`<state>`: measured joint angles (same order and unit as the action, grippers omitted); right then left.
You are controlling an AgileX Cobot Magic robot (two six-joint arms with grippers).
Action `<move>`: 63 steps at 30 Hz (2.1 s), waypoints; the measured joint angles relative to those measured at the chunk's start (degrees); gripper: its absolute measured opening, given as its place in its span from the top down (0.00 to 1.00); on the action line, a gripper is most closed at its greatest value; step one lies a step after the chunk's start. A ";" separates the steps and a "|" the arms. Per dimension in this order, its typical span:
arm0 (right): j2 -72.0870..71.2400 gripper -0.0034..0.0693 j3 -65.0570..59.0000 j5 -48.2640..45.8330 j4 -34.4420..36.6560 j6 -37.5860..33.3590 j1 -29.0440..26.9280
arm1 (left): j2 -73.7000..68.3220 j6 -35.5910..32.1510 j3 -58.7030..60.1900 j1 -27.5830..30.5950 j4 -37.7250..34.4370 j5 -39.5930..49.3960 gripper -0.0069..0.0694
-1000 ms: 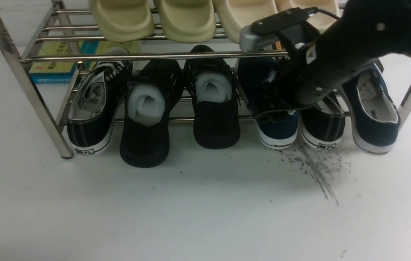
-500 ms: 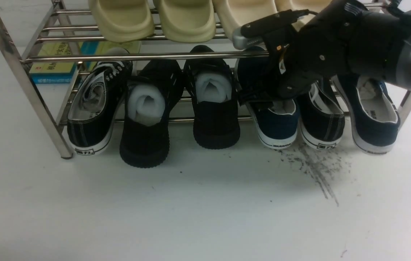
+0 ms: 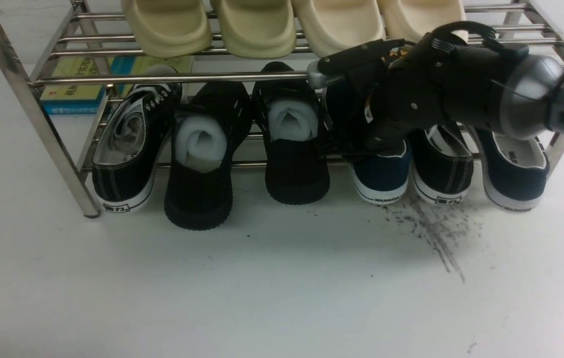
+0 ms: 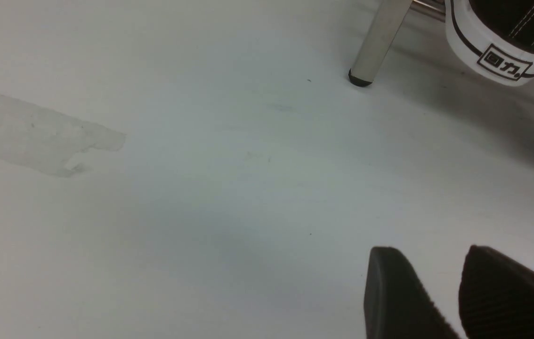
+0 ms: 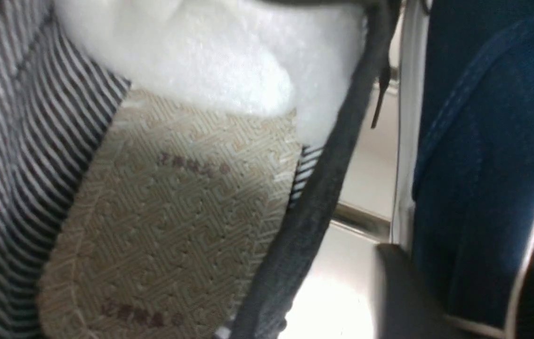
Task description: Take the shoes off the shelf with your hand on the white table.
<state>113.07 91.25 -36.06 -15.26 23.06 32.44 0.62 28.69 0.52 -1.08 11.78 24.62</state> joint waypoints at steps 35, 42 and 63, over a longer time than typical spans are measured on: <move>-23.60 0.90 -0.61 -34.45 26.44 -19.58 0.22 | 0.00 0.00 0.00 0.00 0.00 0.00 0.59; -21.21 0.90 -0.61 -31.47 23.49 -20.88 0.22 | 0.00 0.00 0.00 0.00 0.00 0.00 0.59; -2.17 0.90 16.58 -22.85 15.92 -19.72 -6.64 | 0.00 0.00 0.00 0.00 0.00 -0.06 0.59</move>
<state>110.91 107.83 -58.91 0.66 3.34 25.80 0.62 28.69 0.52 -1.08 11.78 24.56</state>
